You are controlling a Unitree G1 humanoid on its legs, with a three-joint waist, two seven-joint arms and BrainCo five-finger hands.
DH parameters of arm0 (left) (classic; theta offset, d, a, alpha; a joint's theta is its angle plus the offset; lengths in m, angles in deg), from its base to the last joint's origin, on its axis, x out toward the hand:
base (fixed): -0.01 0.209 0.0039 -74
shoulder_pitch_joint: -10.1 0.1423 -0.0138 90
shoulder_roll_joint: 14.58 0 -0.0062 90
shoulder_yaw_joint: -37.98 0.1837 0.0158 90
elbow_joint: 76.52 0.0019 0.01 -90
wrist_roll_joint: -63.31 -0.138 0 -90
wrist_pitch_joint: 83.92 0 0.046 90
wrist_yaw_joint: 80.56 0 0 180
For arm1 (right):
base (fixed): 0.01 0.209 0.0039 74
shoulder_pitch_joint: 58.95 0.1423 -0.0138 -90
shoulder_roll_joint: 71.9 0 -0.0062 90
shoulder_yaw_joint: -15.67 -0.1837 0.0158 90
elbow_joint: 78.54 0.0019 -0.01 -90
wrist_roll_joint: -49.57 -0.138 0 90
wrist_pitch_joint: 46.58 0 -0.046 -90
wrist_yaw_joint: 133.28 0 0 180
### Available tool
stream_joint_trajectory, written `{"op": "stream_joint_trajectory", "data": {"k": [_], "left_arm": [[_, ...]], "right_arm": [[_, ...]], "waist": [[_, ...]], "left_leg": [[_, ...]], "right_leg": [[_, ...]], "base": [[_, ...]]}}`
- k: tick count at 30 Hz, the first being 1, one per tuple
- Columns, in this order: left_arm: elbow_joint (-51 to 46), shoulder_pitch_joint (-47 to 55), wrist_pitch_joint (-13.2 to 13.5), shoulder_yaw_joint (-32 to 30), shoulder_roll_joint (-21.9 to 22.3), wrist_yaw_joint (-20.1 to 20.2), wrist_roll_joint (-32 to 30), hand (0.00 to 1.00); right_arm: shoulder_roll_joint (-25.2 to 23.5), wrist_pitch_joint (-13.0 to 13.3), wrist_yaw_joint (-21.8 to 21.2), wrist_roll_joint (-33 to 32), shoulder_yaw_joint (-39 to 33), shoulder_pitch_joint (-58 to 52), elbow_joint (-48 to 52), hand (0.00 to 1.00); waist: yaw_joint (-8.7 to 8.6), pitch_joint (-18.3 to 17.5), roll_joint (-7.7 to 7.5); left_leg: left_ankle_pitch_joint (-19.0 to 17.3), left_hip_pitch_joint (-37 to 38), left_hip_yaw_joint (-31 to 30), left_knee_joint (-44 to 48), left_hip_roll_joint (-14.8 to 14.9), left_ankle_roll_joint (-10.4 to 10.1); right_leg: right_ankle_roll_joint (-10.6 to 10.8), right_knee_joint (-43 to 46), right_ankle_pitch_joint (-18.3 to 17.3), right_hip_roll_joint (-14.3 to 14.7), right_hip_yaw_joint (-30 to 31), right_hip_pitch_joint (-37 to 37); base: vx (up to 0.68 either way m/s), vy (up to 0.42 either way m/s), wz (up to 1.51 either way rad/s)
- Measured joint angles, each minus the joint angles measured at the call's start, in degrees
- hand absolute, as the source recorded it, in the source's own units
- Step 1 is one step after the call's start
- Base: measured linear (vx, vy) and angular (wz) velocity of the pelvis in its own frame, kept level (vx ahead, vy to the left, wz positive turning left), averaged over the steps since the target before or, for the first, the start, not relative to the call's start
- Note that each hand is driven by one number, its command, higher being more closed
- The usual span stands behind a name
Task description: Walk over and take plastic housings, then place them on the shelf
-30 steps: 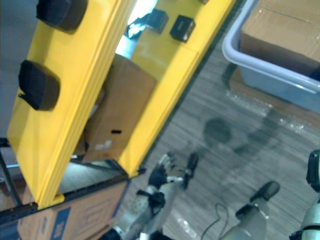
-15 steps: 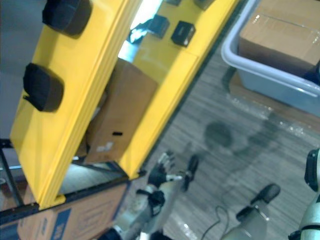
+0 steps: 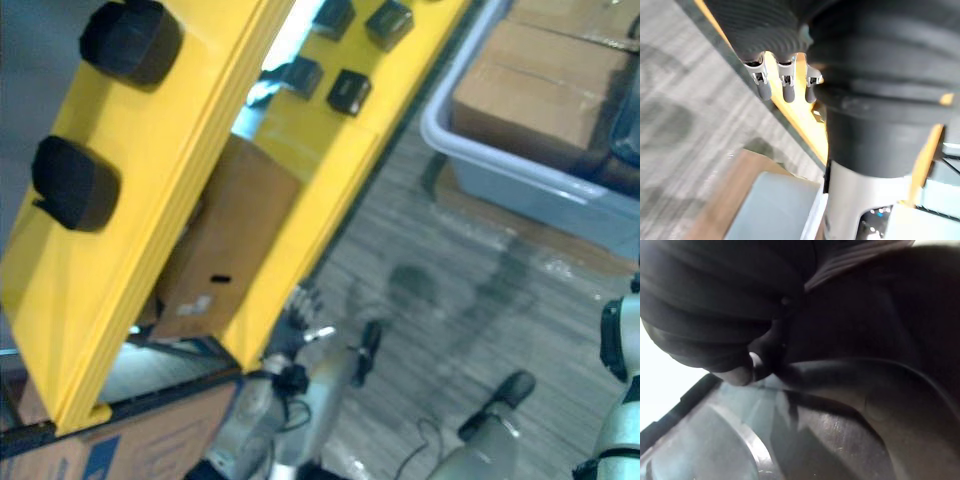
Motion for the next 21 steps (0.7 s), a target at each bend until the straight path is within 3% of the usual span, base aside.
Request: {"op": "stream_joint_trajectory", "data": {"k": [4, 5, 12, 14, 16, 17, 19, 21], "left_arm": [[-6.94, -1.01, -1.15, -3.41, -2.48, -0.96, -3.56, 0.00], [-7.91, -1.15, -1.46, -3.86, -2.78, -1.09, -4.28, 0.00], [-18.14, -6.59, -9.95, -12.08, -9.34, -1.33, -6.49, 0.00], [-18.38, -8.52, -13.02, -13.64, -11.23, 0.03, -6.16, 0.00], [-17.82, -11.22, -16.86, -14.07, -12.96, 1.16, -5.15, 0.00], [-17.25, -12.20, -17.62, -14.13, -13.25, 1.73, -4.66, 0.00], [-12.60, -17.08, -20.62, -14.44, -13.42, 3.00, -0.36, 0.00], [-8.24, -20.50, -22.65, -14.69, -13.40, 3.05, 1.92, 0.00]], "right_arm": [[-2.10, 0.05, -0.03, 2.59, -0.50, 0.81, 3.83, 1.00], [-2.52, 0.06, -0.04, 3.11, -0.51, 1.18, 4.25, 1.00], [-8.60, 1.77, -1.13, 7.51, -4.31, 0.96, 15.85, 1.00], [-10.23, 2.72, -1.43, 10.72, -5.92, -1.25, 21.17, 1.00], [-13.16, 4.72, -1.60, 13.22, -7.64, -5.90, 27.41, 1.00], [-14.04, 5.04, -1.65, 13.50, -7.90, -6.85, 28.62, 1.00], [-17.33, 6.84, -2.84, 16.11, -8.08, -9.89, 32.06, 1.00], [-19.36, 8.87, -3.87, 18.22, -8.08, -11.98, 33.64, 1.00]], "waist": [[-2.03, 2.99, -4.26], [-2.25, 3.16, -4.51], [-5.09, 4.47, -8.23], [-5.97, 4.02, -9.85], [-6.83, 2.29, -12.82], [-7.13, 1.85, -13.61], [-7.71, -0.67, -16.47], [-8.81, -2.97, -17.48]], "left_leg": [[1.61, 4.62, 0.28, -3.92, 0.62, -0.99], [1.87, 5.26, 0.34, -4.54, 0.69, -1.09], [5.81, 14.74, 2.00, -14.15, 2.59, -2.78], [6.66, 17.27, 2.35, -16.51, 3.27, -3.26], [7.09, 19.96, 3.34, -18.44, 4.23, -3.77], [7.12, 20.66, 3.55, -18.83, 4.41, -3.83], [7.29, 22.85, 5.77, -20.09, 4.88, -3.90], [7.29, 24.02, 6.38, -20.75, 5.06, -3.91]], "right_leg": [[-0.66, -0.01, -0.62, 0.49, 0.01, 2.51], [-0.73, -0.07, -0.68, 0.54, -0.02, 2.90], [-0.86, -3.35, -0.64, 2.86, -0.10, 8.86], [-0.95, -4.27, -0.61, 3.77, -0.07, 10.43], [-1.15, -5.51, -0.62, 4.91, 0.25, 12.24], [-1.16, -5.72, -0.62, 5.11, 0.29, 12.70], [-1.43, -6.78, -0.41, 5.71, 1.62, 13.45], [-1.68, -8.16, 0.16, 6.11, 1.82, 14.63]], "base": [[0.02, -0.045, -0.02], [0.03, -0.049, 0.01], [0.03, -0.060, -0.08], [0.04, -0.059, -0.14], [0.05, -0.054, -0.20], [0.05, -0.035, -0.15], [0.04, -0.015, -0.31], [0.04, 0.000, -0.22]]}}
